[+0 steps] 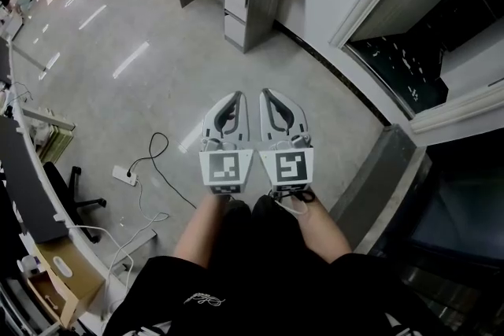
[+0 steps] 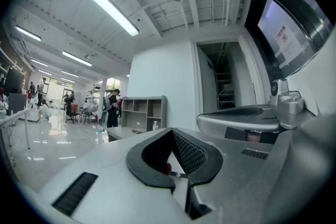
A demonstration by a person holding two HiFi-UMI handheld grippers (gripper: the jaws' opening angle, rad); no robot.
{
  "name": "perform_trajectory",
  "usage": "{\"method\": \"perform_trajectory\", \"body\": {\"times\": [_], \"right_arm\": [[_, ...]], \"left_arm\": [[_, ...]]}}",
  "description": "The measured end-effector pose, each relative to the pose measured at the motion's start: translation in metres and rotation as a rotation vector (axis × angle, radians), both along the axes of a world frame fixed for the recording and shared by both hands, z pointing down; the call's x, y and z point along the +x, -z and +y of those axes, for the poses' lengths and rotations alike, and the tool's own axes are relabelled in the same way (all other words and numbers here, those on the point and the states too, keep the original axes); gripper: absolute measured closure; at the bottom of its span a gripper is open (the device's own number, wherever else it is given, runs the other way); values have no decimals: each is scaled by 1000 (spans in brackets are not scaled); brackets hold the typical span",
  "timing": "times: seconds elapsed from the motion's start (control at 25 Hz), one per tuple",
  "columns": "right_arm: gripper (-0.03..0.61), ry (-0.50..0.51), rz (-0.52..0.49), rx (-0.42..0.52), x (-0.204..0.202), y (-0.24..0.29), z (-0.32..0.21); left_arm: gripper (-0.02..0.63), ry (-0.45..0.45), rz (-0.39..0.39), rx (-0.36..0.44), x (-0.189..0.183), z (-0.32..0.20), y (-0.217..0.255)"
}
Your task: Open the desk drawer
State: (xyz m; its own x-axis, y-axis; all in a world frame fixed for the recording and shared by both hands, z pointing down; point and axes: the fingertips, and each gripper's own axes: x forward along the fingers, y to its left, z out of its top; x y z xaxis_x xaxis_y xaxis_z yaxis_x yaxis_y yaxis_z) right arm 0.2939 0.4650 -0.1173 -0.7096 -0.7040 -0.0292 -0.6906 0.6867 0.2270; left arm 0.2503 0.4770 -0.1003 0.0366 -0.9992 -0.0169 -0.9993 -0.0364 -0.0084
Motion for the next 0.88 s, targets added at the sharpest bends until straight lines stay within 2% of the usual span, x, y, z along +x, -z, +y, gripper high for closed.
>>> {"method": "perform_trajectory", "body": {"times": [0.28,0.4,0.68,0.88], "right_arm": [[572,-21,20,-22,-14,-14,-3],[572,-24,20,-66,-14,-19,-17],[572,38,40,-96,-37,-30,-87],[572,95,31,-93,-54,-25,-147]], "left_arm": [[611,-15,33,-3,-21,-5,-7],[611,-10,37,-21,-21,-18,-13],[609,71,44,-62,-51,-80,-31],[611,113,28,-71,-64,-142,-26]]}}
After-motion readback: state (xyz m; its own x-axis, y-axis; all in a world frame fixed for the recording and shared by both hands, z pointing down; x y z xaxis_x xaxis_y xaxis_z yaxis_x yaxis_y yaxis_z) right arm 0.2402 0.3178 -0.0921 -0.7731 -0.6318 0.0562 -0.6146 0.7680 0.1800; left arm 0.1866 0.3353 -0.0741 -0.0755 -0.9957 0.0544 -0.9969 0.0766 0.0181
